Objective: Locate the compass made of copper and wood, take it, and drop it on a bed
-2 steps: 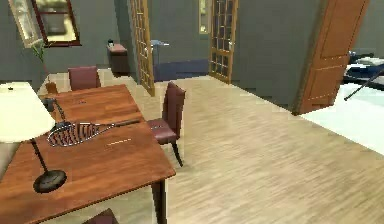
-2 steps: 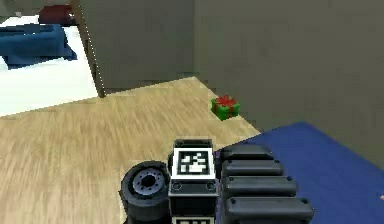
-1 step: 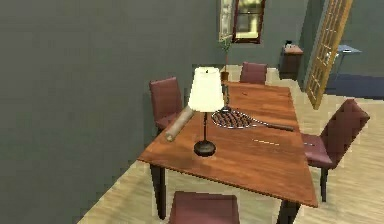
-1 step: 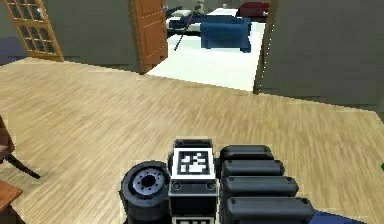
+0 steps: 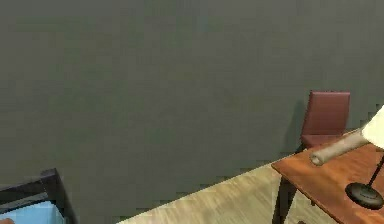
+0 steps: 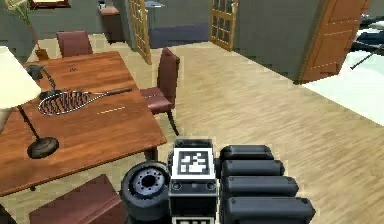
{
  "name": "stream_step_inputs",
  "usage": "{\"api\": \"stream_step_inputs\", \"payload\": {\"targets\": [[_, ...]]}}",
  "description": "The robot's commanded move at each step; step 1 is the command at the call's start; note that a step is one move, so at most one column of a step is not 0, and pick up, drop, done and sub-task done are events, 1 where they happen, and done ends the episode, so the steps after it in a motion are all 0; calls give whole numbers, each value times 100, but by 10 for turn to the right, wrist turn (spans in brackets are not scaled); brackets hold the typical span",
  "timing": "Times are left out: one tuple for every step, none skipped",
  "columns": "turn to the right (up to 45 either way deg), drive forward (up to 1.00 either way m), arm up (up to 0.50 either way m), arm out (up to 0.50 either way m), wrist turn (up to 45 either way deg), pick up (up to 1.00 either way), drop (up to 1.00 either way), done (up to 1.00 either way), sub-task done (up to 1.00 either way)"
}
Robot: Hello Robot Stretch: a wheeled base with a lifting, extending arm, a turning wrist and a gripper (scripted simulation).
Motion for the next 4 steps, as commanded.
{"api": "stream_step_inputs", "payload": {"targets": [[-450, 0, 0, 0, 0, 0, 0, 0, 0], [-30, 0, 0, 0, 0, 0, 0, 0, 0], [450, 0, 0, 0, 0, 0, 0, 0, 0], [450, 0, 0, 0, 0, 0, 0, 0, 0]]}}
